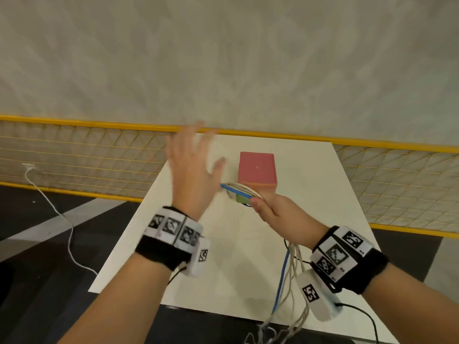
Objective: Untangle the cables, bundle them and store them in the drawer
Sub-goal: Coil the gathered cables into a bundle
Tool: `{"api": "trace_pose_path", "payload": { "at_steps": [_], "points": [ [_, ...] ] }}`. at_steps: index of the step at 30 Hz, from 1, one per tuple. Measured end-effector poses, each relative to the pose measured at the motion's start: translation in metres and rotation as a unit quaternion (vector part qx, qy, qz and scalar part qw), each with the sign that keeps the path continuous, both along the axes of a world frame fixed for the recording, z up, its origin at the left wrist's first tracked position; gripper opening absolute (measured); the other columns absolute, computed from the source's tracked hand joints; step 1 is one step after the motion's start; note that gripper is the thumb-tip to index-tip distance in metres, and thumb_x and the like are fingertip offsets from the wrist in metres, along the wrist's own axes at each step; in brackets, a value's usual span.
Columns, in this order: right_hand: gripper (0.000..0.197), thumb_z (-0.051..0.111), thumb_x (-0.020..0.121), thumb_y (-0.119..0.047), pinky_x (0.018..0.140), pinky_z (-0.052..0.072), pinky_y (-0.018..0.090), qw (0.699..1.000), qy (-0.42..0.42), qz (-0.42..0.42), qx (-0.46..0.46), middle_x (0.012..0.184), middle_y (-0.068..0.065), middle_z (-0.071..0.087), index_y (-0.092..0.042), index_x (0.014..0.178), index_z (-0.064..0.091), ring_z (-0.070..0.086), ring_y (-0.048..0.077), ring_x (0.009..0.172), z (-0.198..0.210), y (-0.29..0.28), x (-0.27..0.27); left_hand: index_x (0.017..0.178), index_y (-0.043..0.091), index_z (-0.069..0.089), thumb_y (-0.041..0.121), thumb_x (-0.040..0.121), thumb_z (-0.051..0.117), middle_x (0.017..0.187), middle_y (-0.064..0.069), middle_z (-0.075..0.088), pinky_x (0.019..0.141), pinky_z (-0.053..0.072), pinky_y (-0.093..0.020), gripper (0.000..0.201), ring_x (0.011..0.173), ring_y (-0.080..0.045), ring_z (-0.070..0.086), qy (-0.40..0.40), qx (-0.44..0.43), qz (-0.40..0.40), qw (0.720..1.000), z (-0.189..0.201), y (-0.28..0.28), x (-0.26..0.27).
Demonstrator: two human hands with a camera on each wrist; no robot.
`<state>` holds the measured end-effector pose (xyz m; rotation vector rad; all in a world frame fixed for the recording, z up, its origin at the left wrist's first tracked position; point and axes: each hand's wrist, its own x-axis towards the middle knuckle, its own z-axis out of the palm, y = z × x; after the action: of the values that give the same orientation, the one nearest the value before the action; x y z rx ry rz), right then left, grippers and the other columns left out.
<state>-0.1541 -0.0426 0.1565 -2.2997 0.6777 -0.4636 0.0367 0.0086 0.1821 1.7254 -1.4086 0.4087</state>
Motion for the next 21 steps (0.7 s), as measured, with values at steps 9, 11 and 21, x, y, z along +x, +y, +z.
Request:
{"api": "trace_pose_path", "payload": {
  "at_steps": [9,11,21],
  "points": [
    [0.028,0.040,0.100,-0.024,0.053,0.041,0.020,0.996,0.016,0.039,0.079,0.069,-0.001,0.049,-0.001,0.097,0.055,0.044,0.006,0.052,0.015,-0.017,-0.003,0.103,0.019,0.060,0.039,0.101,0.031,0.051,0.005,0.050,0.057,0.046,-0.037,0.035,0.053,-0.026,0.054,0.078,0.147,-0.133,0.977,-0.016,-0.011,-0.028],
    [0.027,0.038,0.100,-0.027,0.054,0.043,0.030,0.993,0.027,0.029,0.114,0.069,0.000,0.040,-0.005,0.106,0.054,0.040,0.013,0.056,0.003,-0.020,-0.017,0.106,0.020,0.057,0.026,0.102,0.036,0.048,0.005,0.040,0.052,0.039,-0.036,0.023,0.045,-0.021,0.043,0.147,0.090,-0.094,0.981,-0.011,-0.016,-0.003],
    [0.026,0.031,0.101,-0.030,0.057,0.036,0.017,0.998,0.063,0.023,-0.001,0.068,-0.006,0.045,-0.021,0.094,0.054,0.041,0.005,0.056,0.009,-0.028,-0.018,0.119,0.016,0.064,0.040,0.098,0.032,0.119,-0.004,0.065,0.102,0.039,-0.039,0.045,0.111,-0.023,0.057,-0.018,0.140,-0.135,0.981,-0.016,-0.017,0.001]
  ]
}}
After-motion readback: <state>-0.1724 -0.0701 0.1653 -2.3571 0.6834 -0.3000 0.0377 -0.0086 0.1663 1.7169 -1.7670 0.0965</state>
